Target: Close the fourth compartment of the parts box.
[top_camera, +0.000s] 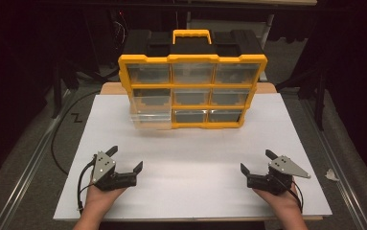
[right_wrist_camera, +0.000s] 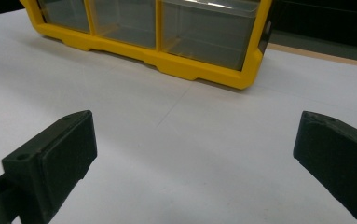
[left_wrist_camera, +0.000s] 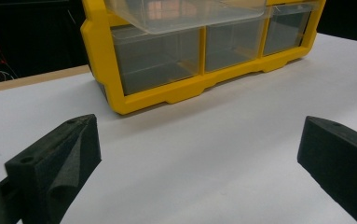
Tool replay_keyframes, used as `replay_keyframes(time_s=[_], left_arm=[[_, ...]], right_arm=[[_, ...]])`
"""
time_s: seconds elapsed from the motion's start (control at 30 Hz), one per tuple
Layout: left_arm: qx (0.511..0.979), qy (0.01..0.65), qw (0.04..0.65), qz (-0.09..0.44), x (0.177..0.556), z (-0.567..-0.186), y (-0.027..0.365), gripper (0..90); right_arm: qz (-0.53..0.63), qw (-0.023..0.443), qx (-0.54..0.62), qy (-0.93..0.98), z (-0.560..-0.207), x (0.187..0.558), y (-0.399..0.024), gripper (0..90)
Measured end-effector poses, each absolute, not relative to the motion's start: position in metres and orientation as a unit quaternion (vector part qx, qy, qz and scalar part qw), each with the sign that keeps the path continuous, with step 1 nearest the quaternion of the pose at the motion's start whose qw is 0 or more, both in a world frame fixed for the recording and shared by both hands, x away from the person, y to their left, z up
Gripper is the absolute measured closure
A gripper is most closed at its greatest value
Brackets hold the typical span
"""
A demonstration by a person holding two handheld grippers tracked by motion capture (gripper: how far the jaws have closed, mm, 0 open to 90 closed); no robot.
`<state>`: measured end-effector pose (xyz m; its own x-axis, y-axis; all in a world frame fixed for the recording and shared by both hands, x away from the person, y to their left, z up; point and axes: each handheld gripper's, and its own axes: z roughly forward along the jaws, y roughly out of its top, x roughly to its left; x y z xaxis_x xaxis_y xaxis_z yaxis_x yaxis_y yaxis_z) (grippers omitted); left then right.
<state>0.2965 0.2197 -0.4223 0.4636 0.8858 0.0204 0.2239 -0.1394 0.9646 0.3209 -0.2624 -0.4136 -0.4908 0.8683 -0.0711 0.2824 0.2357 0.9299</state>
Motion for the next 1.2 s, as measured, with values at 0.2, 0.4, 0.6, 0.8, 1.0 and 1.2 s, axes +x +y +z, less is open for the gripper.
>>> replay_keyframes(time_s=[0.2,0.4,0.6,0.8,1.0,1.2], left_arm=[[0.682,0.410,0.514,0.320,0.2960,-0.4232,0.2208,0.0],[0.682,0.410,0.515,0.320,0.2958,-0.4233,0.2206,0.0],[0.680,0.409,0.517,0.322,0.2949,-0.4227,0.2215,0.0],[0.678,0.411,0.519,0.320,0.2950,-0.4227,0.2222,0.0],[0.678,0.411,0.522,0.313,0.2949,-0.4227,0.2220,0.0],[0.678,0.412,0.525,0.307,0.2951,-0.4226,0.2222,0.8]], right_arm=[[0.481,0.303,0.409,0.714,-0.4135,0.3244,-0.2665,0.7],[0.481,0.299,0.407,0.716,-0.4140,0.3255,-0.2660,0.7],[0.481,0.297,0.404,0.719,-0.4142,0.3258,-0.2653,0.7],[0.479,0.293,0.408,0.720,-0.4150,0.3270,-0.2653,0.7],[0.480,0.293,0.410,0.718,-0.4152,0.3284,-0.2669,0.7],[0.480,0.292,0.408,0.720,-0.4155,0.3292,-0.2671,0.7]])
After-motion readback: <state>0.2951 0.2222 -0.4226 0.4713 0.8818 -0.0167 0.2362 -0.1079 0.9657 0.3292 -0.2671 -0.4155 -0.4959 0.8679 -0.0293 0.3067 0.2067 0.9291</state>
